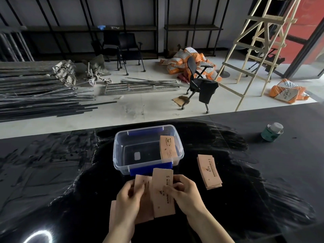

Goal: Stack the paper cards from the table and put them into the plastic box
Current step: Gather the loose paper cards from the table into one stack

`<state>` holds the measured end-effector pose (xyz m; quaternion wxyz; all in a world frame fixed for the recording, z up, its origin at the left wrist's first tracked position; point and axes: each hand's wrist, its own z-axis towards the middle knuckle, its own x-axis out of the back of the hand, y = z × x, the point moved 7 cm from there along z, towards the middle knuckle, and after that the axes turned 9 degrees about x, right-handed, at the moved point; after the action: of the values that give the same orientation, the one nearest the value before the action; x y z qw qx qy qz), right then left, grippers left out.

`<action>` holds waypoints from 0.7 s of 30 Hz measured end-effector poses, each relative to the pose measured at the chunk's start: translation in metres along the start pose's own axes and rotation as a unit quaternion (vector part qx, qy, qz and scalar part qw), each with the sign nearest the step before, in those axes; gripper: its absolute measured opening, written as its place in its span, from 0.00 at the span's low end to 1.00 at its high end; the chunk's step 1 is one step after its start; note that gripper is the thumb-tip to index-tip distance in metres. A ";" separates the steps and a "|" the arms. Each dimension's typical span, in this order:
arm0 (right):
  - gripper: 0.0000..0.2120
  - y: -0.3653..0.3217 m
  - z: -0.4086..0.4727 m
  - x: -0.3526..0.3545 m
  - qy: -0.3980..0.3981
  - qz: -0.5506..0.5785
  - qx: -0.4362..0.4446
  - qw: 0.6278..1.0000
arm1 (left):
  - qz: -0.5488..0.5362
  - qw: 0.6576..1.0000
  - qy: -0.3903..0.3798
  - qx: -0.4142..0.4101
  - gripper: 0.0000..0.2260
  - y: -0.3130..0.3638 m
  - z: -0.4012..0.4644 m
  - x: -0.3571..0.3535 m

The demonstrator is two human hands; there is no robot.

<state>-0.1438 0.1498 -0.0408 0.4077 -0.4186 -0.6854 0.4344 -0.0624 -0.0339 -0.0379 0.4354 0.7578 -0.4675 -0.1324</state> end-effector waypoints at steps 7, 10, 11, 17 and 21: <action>0.08 -0.009 0.006 -0.010 0.028 -0.066 0.064 0.995 | -0.113 0.993 -0.025 -0.002 0.08 0.006 0.001 -0.014; 0.08 -0.009 0.009 -0.014 0.021 -0.055 0.059 0.997 | -0.080 0.995 -0.009 -0.051 0.10 0.011 -0.005 -0.017; 0.08 -0.009 0.010 -0.015 0.018 -0.054 0.057 0.997 | -0.062 0.996 -0.003 -0.071 0.11 0.014 -0.008 -0.017; 0.10 -0.006 0.009 -0.013 0.011 -0.101 0.065 0.993 | 0.154 0.967 0.072 -0.188 0.08 0.016 -0.014 0.003; 0.13 0.000 0.010 -0.012 -0.001 -0.097 0.034 0.995 | 0.328 0.913 0.177 -0.168 0.16 0.001 -0.007 0.038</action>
<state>-0.1489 0.1358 -0.0457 0.4611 -0.3363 -0.7079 0.4160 -0.0382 -0.0618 -0.0255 0.6506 0.4890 -0.5758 0.0775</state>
